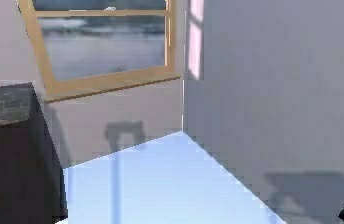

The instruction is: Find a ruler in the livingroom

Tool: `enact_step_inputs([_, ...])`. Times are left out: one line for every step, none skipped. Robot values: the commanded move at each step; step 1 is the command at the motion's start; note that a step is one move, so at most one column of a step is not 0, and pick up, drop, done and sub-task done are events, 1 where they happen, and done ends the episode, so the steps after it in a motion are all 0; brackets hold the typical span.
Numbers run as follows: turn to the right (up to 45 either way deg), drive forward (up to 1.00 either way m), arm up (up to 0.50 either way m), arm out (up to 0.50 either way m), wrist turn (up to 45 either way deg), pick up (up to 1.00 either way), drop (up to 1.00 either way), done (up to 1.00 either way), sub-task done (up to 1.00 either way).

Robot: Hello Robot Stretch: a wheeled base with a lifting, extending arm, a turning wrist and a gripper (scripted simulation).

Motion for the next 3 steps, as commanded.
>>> enact_step_inputs([-45.0,0.0,0.0,0.0,0.0,0.0,0.0,0.0,0.0])
enact_step_inputs([-45.0,0.0,0.0,0.0,0.0,0.0,0.0,0.0,0.0])
enact_step_inputs([-45.0,0.0,0.0,0.0,0.0,0.0,0.0,0.0,0.0])
